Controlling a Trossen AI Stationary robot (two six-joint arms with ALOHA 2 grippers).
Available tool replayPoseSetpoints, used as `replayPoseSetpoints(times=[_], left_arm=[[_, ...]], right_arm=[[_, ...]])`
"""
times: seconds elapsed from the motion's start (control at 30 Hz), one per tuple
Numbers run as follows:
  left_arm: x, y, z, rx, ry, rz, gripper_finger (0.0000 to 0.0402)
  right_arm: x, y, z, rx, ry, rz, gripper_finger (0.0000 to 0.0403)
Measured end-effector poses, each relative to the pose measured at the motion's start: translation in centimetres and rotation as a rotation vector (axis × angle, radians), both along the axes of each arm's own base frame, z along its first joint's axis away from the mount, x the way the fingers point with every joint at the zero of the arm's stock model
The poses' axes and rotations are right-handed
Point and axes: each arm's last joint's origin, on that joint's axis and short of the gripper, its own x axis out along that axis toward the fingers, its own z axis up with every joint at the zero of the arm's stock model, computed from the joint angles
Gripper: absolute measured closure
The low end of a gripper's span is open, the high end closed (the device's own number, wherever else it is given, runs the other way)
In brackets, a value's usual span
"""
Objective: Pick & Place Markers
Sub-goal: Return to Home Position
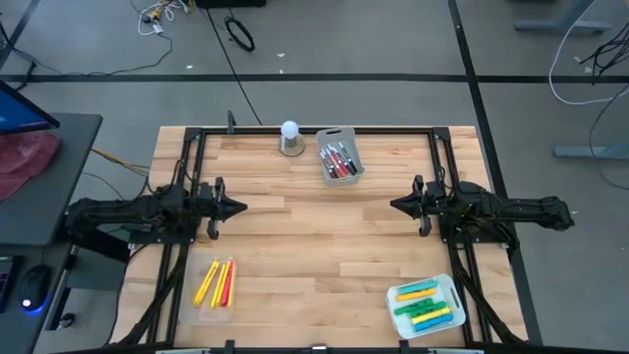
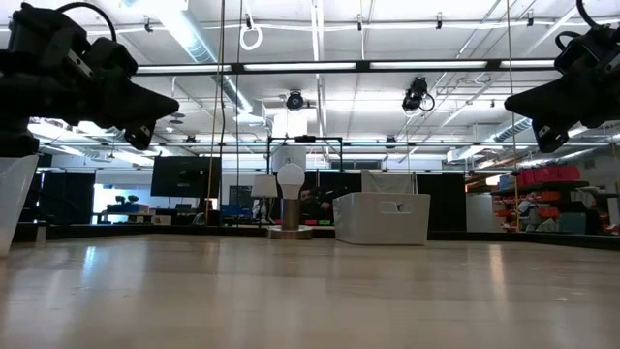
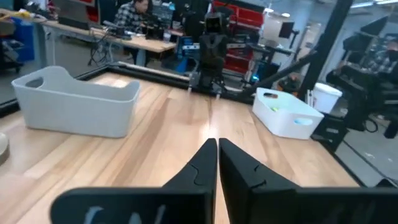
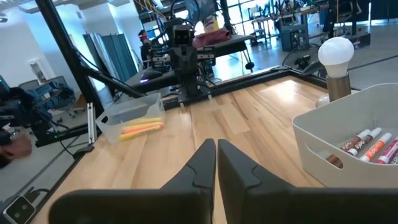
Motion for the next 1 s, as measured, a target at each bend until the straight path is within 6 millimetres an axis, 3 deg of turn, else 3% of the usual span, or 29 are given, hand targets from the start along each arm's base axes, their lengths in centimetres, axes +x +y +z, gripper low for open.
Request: replayPoseSetpoints(times=[0.23,0.5,0.77,1.0], left_arm=[[0.1,0.0,0.0,-0.13,-0.016,0.015,0.037],[0.1,0.1,0.1,-0.135,-0.024,0.02,0.0372],[0.1,0.1,0.2,-0.136,-0.029,0.019,0.0372],[0.1,0.1,0.1,-0.136,-0.027,0.019,0.0372]], right_arm=[[0.0,0.0,0.0,0.0,0.0,0.0,0.0383],[0.0,0.1,0.1,0.0,-0.007,0.008,0.0383],[-0.4,0.1,1.1,-0.025,-0.124,0.006,0.0383],[-0.4,0.1,0.4,-0.12,-0.05,0.013,0.0383]])
